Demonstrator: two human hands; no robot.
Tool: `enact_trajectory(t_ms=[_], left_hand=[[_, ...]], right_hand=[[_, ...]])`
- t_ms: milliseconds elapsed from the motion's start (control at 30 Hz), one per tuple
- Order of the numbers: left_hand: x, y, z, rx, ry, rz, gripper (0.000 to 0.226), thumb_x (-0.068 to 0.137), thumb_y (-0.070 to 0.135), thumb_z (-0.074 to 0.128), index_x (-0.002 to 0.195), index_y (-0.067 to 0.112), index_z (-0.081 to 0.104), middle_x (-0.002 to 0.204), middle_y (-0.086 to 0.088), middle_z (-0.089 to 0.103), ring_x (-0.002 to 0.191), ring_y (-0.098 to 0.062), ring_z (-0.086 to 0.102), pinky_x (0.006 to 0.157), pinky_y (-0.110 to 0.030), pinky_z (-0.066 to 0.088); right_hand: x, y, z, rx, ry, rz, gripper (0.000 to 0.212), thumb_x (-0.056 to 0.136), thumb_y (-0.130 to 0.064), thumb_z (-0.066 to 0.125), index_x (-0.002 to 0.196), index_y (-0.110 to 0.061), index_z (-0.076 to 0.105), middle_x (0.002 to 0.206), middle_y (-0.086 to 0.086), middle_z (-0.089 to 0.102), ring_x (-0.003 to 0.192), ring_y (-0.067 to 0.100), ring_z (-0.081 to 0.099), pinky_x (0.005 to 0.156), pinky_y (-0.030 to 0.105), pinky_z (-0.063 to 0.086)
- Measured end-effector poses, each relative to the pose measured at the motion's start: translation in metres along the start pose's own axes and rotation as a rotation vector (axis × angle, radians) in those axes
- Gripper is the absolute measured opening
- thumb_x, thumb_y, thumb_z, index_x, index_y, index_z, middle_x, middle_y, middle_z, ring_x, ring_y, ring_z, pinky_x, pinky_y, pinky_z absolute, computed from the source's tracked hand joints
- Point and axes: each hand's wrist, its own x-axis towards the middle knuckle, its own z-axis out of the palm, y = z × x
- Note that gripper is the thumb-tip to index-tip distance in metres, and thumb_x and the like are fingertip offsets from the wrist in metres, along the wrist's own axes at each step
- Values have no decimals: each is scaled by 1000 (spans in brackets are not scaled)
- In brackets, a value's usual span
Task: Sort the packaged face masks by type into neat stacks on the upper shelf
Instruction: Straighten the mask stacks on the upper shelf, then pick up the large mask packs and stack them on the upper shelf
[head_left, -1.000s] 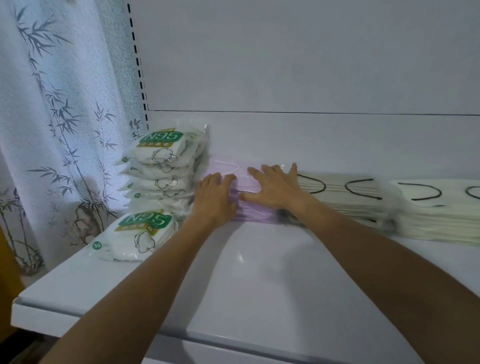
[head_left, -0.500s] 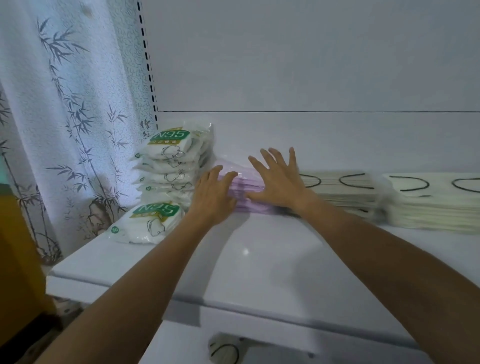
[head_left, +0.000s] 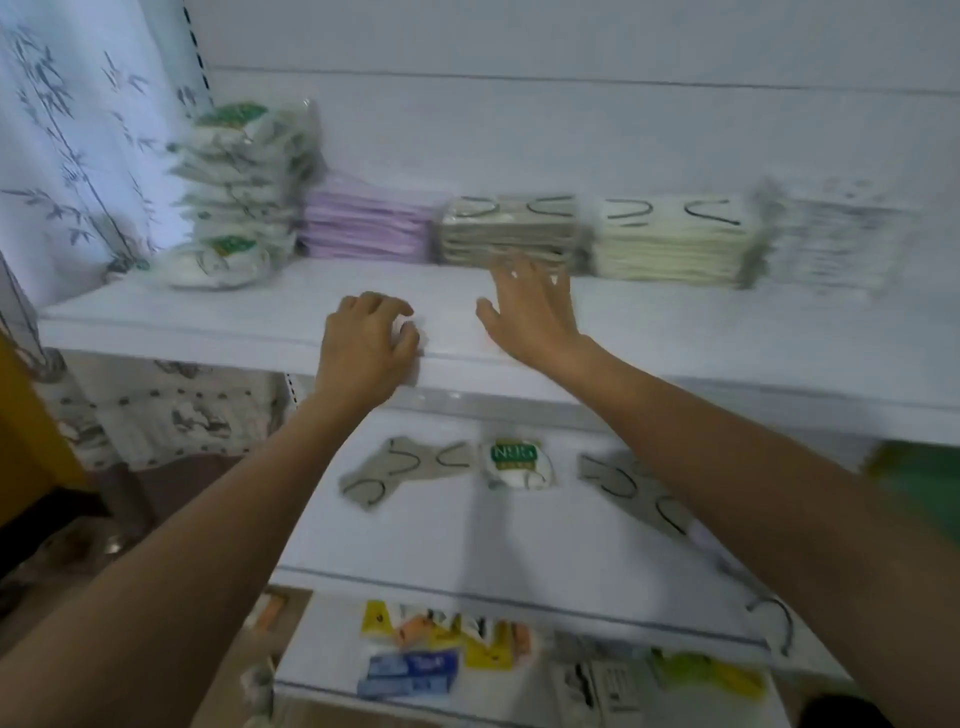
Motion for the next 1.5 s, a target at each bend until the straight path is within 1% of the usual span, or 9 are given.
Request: enact_trajectory(t_ms=[167, 367, 533, 733, 933, 1133, 1300, 1433, 1500], left_hand=[[-61, 24, 17, 66, -8, -29, 58, 84, 31, 38, 132, 0, 46, 139, -23, 43, 133, -40, 34, 112, -48, 21], [-127, 43, 56, 36, -108, 17, 61, 77, 24, 49, 134, 2, 45, 140, -29, 39, 117, -48, 45, 89, -56, 42], [-169, 38, 105, 3, -355, 60, 52, 72, 19, 51, 120, 0, 58, 120, -33, 54, 99, -52, 55, 77, -57, 49], [-198, 38, 156, -71, -466, -18, 52, 75, 7, 70, 125, 4, 57, 132, -26, 49, 115, -47, 49, 88, -54, 45], [-217, 22, 219, -91, -633, -168, 52, 84, 15, 62, 134, 7, 49, 143, -19, 39, 128, -42, 37, 99, -52, 37], [-213, 6, 272, -116, -704, -368, 56, 88, 21, 57, 140, 9, 39, 143, -15, 41, 130, -35, 34, 107, -44, 30], [-207, 1, 298, 87, -681, -283, 60, 84, 47, 39, 137, 19, 40, 141, -14, 44, 131, -32, 39, 107, -48, 34], [-224, 6, 306, 136, -837, -314, 77, 81, 64, 15, 146, 24, 21, 157, -5, 14, 144, -24, 10, 116, -44, 9], [-222, 0, 306, 145, -765, -316, 84, 73, 65, 3, 143, 28, 29, 153, -1, 24, 141, -21, 19, 112, -41, 17]], right_hand=[[-81, 8, 2, -18, 76, -38, 51, 100, -35, 30, 146, -15, 28, 152, 9, 30, 138, 24, 29, 114, 47, 12], [-155, 12, 36, -71, 161, -152, 66, 81, -22, 60, 142, -9, 38, 152, 19, 27, 142, 33, 24, 114, 53, 12], [-210, 21, 82, -107, -28, -102, 75, 67, -24, 74, 137, -14, 47, 144, 17, 42, 132, 29, 43, 104, 60, 29], [-266, 71, 141, -94, -269, 189, 72, 56, -25, 80, 125, -11, 60, 128, 17, 58, 114, 31, 60, 86, 61, 45], [-298, 107, 206, 11, -476, 263, 67, 59, -20, 77, 123, -6, 61, 124, 21, 60, 110, 35, 61, 83, 65, 44], [-273, 137, 256, 111, -654, 218, 59, 96, -21, 39, 150, -12, 16, 157, 12, 10, 143, 24, 13, 115, 46, 11], [-217, 150, 296, 230, -574, 397, 48, 100, -32, 34, 144, -13, 30, 133, 15, 50, 121, 31, 47, 94, 39, 42], [-165, 154, 321, 380, -569, 458, 53, 97, -23, 41, 147, -17, 24, 141, 18, 39, 128, 32, 39, 98, 40, 40], [-142, 150, 330, 367, -578, 405, 61, 95, -18, 44, 149, -24, 17, 152, 16, 20, 136, 33, 25, 104, 43, 35]])
